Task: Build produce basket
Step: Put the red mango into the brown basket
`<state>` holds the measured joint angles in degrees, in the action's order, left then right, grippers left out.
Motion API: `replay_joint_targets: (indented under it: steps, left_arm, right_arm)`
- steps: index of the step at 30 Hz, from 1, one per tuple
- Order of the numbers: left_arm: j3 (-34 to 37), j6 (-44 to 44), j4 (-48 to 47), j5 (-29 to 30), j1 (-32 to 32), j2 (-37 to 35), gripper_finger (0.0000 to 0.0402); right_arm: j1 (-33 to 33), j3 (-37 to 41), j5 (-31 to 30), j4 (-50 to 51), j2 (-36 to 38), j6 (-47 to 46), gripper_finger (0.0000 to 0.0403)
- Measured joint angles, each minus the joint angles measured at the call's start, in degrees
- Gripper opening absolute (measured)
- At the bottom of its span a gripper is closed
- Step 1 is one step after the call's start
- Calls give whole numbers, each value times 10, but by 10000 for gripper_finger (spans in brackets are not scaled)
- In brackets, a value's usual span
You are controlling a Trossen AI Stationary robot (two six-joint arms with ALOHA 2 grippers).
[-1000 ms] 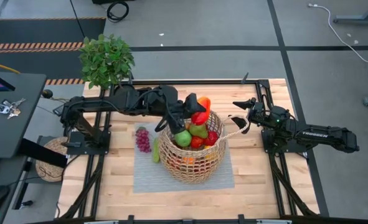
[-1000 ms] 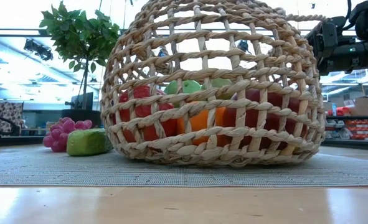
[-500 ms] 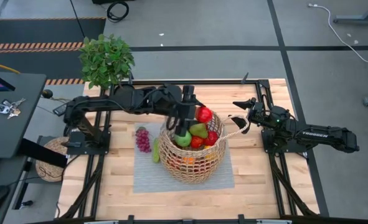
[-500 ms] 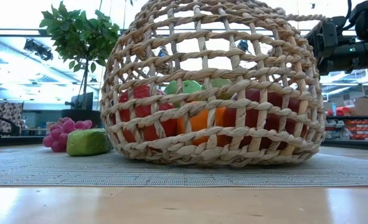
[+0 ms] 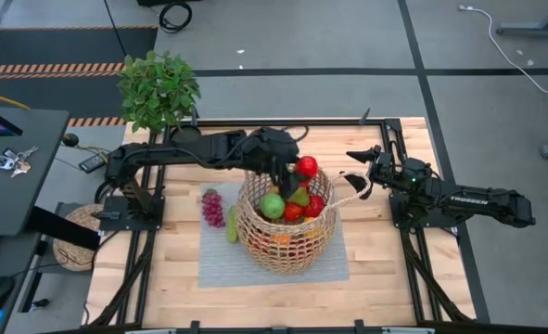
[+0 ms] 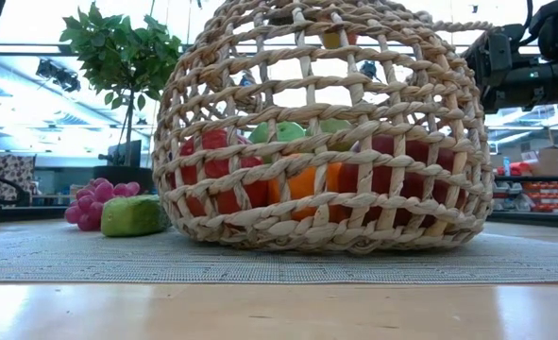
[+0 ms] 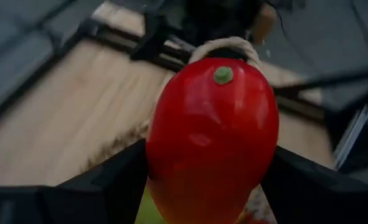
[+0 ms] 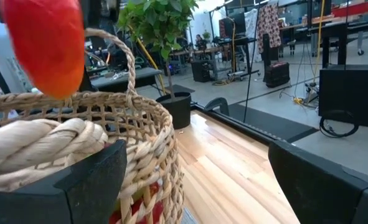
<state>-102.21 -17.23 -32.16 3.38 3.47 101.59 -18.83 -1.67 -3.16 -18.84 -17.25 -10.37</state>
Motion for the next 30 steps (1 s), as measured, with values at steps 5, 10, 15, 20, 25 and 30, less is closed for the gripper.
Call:
replay_joint_targets:
  steps: [5, 10, 15, 20, 25, 30]
  left_arm:
    - [0, -220, -1, -26, 22, -3, 282]
    - [0, -264, 1, -36, 29, -4, 282]
    - [0, -272, 7, -38, 25, -4, 282]
    - [0, -272, 10, -38, 21, -4, 282]
    - [0, -272, 10, -38, 21, -4, 282]
    - [0, -267, 9, -38, 21, -4, 282]
  right_arm:
    - [0, 0, 0, 0, -1, 0, 394]
    - [0, 0, -2, 0, -1, 0, 394]
    - [0, 0, -2, 1, -1, 0, 394]
    - [0, 0, -2, 1, -1, 0, 394]
    - [0, 0, -2, 1, -1, 0, 394]
    - [0, 0, -2, 1, -1, 0, 394]
